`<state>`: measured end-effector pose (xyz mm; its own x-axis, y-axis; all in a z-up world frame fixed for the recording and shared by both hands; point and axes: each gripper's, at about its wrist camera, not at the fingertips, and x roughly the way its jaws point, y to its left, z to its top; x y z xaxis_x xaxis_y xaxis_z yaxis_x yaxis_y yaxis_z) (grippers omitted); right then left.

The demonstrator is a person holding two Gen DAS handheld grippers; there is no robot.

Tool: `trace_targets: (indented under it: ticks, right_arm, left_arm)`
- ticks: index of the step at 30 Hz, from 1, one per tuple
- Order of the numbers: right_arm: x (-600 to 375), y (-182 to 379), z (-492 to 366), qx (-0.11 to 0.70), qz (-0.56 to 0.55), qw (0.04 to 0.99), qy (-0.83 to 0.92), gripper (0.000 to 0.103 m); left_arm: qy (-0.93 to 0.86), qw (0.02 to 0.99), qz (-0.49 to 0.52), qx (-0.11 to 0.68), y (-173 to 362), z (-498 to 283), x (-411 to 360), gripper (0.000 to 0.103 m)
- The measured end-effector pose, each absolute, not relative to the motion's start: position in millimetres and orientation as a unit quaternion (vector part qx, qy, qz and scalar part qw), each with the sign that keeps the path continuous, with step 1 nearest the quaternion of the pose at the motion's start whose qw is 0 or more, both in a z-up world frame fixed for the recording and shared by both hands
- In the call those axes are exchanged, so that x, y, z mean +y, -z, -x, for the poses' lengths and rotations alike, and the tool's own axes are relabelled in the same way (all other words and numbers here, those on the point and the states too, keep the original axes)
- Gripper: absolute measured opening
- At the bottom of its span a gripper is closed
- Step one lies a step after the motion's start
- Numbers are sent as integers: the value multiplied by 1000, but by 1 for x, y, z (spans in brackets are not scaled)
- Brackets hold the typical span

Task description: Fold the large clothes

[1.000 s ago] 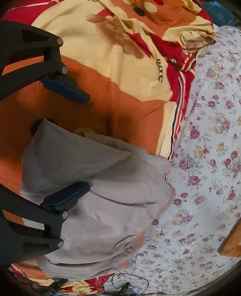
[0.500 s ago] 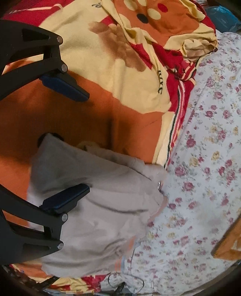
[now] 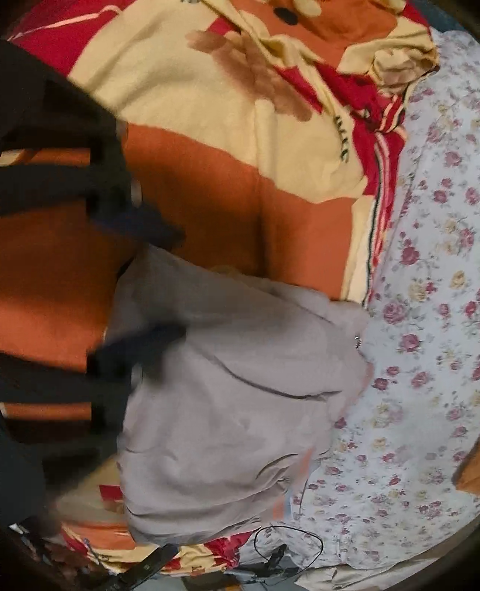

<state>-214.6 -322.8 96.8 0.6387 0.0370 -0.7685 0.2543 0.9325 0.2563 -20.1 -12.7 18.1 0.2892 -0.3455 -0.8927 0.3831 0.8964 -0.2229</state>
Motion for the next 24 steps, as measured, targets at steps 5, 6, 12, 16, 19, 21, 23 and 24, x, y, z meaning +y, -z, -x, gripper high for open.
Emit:
trace_targets:
  ticks: [5, 6, 12, 16, 19, 21, 23, 24]
  right_arm:
    - [-289, -76, 162, 435, -124, 891, 40, 35]
    - [-288, -63, 156, 457, -111, 881, 54, 34]
    - [-302, -45, 169, 489, -126, 860, 71, 37]
    - [-298, -74, 172, 467, -104, 875, 77, 38]
    - [-294, -89, 166, 449, -98, 885, 72, 39]
    - [-290, -92, 155, 444, -98, 888, 68, 39]
    - [-288, -89, 141, 442, -97, 889, 68, 39]
    - [-287, -87, 134, 441, -99, 890, 68, 39]
  left_arm:
    - [143, 842, -101, 510, -22, 18, -9, 0]
    - [134, 840, -105, 516, -19, 12, -3, 0]
    - [186, 842, -28, 506, -47, 12, 6, 5]
    - [206, 856, -33, 472, -66, 22, -11, 54]
    - [209, 856, -49, 471, -68, 24, -21, 55]
    - [208, 854, -55, 473, -65, 20, -25, 55]
    - [205, 853, -53, 476, -63, 16, -24, 55]
    - [204, 853, -51, 478, -61, 16, -23, 55]
